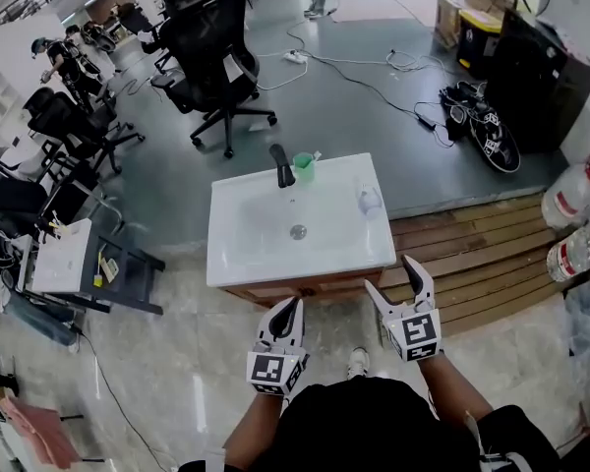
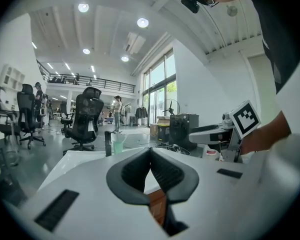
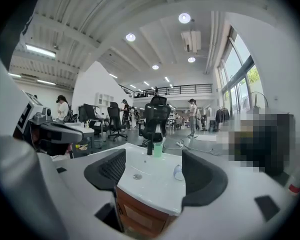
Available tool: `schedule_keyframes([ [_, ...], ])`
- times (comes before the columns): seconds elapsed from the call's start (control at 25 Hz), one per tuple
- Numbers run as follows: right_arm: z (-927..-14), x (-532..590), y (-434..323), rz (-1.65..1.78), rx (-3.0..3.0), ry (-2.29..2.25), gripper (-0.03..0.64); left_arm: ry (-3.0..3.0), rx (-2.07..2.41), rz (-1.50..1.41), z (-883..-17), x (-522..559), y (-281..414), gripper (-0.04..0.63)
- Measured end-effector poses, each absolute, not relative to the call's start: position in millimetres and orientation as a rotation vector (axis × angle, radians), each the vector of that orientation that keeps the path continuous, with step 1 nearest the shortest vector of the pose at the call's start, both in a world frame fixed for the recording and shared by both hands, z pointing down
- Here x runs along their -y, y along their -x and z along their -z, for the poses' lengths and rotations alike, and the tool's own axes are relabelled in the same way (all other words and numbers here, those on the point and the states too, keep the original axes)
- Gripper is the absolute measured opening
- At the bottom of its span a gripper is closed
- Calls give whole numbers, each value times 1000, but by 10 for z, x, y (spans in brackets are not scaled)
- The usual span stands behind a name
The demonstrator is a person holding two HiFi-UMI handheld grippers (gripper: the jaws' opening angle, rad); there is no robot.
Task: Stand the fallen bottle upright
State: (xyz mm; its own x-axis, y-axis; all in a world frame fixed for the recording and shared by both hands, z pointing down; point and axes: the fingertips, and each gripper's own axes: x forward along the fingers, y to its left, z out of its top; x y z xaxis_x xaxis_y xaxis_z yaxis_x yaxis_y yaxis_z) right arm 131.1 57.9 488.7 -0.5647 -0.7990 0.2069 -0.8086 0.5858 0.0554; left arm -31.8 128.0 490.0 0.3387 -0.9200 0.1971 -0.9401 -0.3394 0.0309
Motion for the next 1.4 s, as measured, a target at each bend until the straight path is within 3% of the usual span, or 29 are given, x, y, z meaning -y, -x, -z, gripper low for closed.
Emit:
schedule_keyframes([
  [0.48, -5102, 30, -1230, -119, 2571, -1308, 351, -2439, 1732, -232, -5005, -682, 464, 17],
  [1.4, -5480, 2048, -224, -331, 2250, -1319, 371, -2544, 1547, -228, -5057, 1449, 1729, 17],
])
